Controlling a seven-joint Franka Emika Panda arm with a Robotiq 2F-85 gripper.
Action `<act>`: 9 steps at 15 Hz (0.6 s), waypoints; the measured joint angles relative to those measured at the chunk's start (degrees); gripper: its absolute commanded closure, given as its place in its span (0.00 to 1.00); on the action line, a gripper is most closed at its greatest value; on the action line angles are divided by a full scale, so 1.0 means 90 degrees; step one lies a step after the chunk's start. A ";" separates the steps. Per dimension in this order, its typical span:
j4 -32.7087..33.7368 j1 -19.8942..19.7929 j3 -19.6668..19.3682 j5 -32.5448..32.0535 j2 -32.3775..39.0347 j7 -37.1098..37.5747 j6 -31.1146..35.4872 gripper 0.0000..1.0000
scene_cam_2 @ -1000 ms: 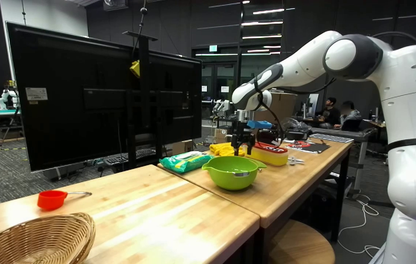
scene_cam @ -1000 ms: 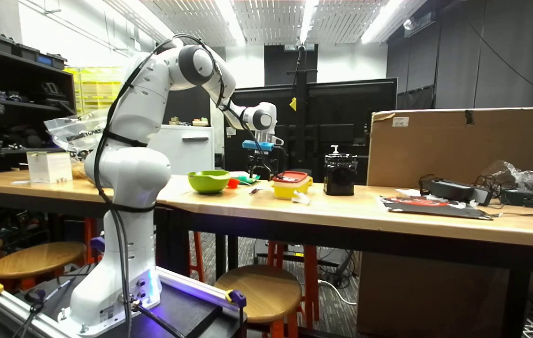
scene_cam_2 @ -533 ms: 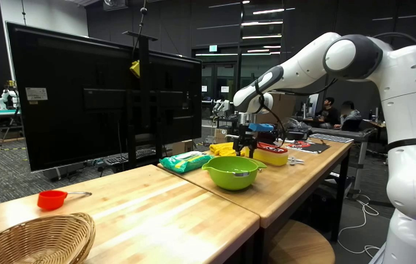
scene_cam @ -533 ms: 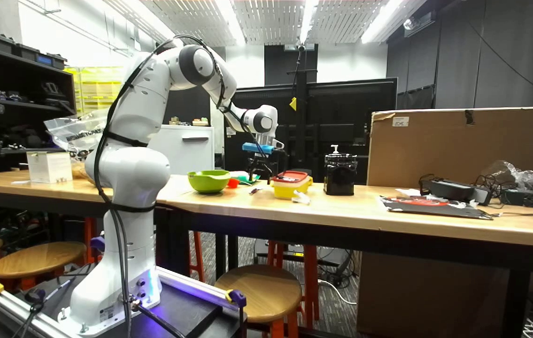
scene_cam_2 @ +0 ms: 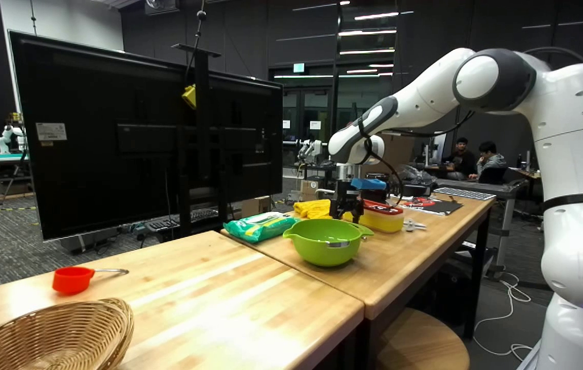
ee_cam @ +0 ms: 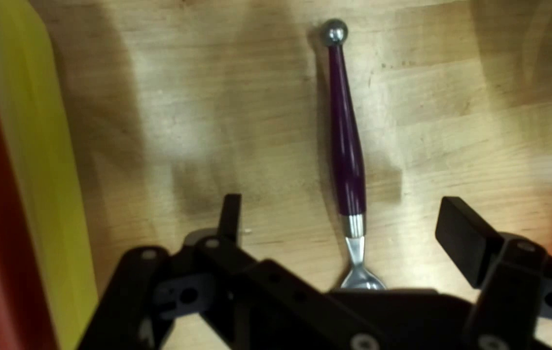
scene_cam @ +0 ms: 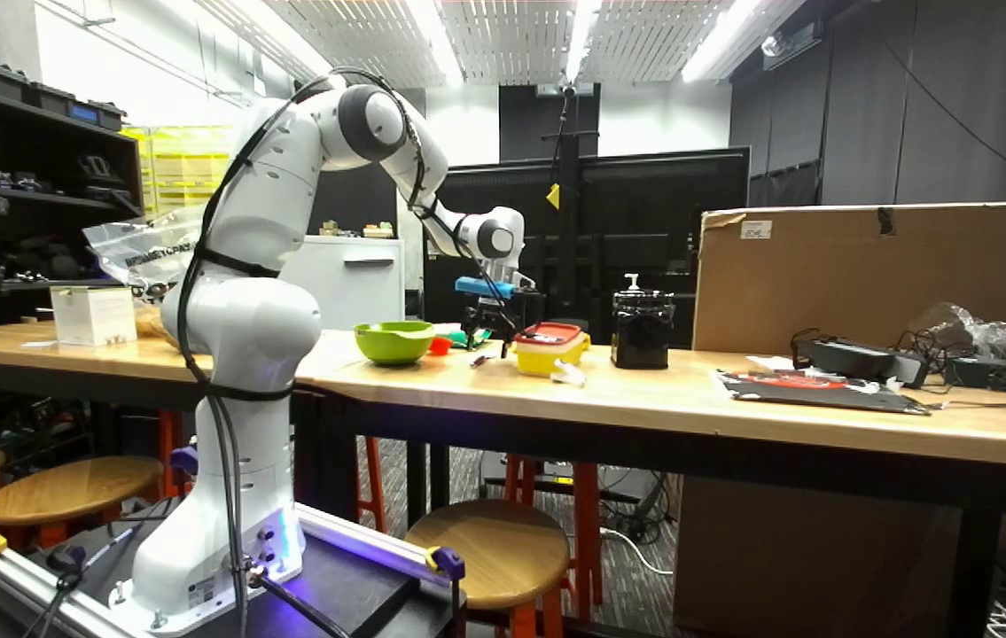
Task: Use the silver spoon to stir the contents in the green bowl.
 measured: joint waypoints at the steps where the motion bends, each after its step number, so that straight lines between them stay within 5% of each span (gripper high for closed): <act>1: -0.0032 -0.0015 0.0000 0.0000 0.0001 -0.0010 0.0006 0.00; 9: -0.0189 -0.0061 0.0029 0.0000 0.0003 -0.0153 0.0107 0.00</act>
